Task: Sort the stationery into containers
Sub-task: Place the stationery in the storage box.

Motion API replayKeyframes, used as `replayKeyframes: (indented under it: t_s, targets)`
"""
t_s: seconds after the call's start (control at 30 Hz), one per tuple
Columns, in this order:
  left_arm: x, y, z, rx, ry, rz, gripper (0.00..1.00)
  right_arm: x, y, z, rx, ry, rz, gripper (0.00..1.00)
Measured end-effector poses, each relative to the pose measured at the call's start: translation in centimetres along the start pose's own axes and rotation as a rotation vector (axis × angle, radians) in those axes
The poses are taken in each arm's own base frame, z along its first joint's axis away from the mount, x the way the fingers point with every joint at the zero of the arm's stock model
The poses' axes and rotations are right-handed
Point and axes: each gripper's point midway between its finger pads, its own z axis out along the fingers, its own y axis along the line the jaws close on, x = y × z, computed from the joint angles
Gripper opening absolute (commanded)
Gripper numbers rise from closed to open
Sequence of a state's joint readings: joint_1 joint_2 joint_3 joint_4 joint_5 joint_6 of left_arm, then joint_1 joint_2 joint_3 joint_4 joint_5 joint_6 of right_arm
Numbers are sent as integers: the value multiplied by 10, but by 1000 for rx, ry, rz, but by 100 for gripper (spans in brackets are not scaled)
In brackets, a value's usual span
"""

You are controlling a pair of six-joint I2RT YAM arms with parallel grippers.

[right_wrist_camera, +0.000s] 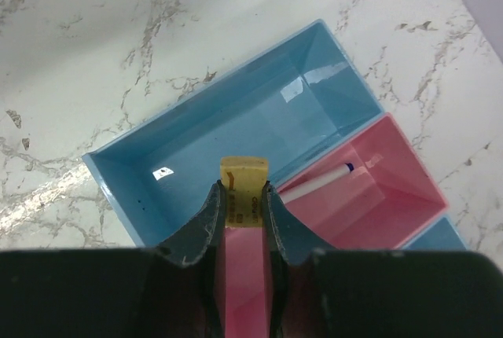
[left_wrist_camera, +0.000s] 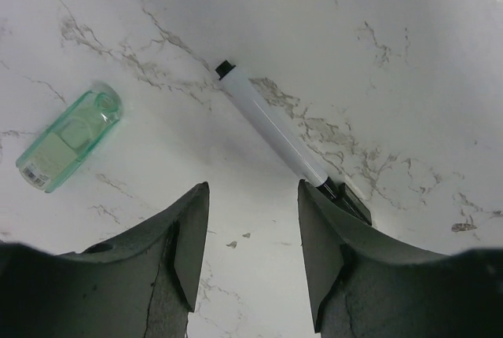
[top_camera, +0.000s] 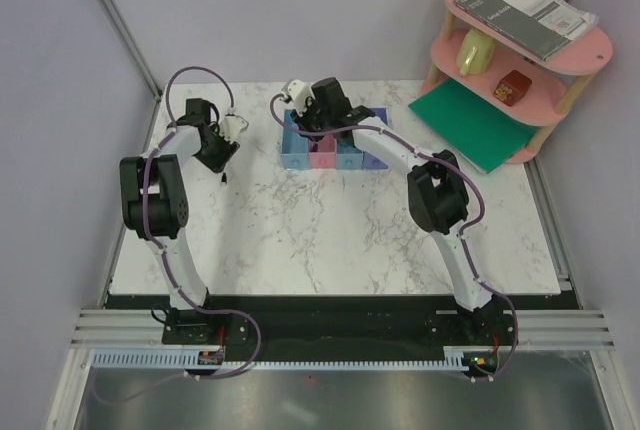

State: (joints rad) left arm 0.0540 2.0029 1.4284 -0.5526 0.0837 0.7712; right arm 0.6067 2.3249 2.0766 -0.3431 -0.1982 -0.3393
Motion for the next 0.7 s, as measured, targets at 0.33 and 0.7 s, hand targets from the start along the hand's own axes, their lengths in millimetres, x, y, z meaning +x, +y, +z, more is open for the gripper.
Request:
replayKeyframes:
  t_s: [0.33, 0.7]
  targets:
    - [-24, -3, -6, 25, -76, -72, 55, 8, 9, 16, 5, 7, -12, 22]
    - [-25, -29, 2, 98, -68, -95, 46, 9, 7, 24, 22, 3, -26, 61]
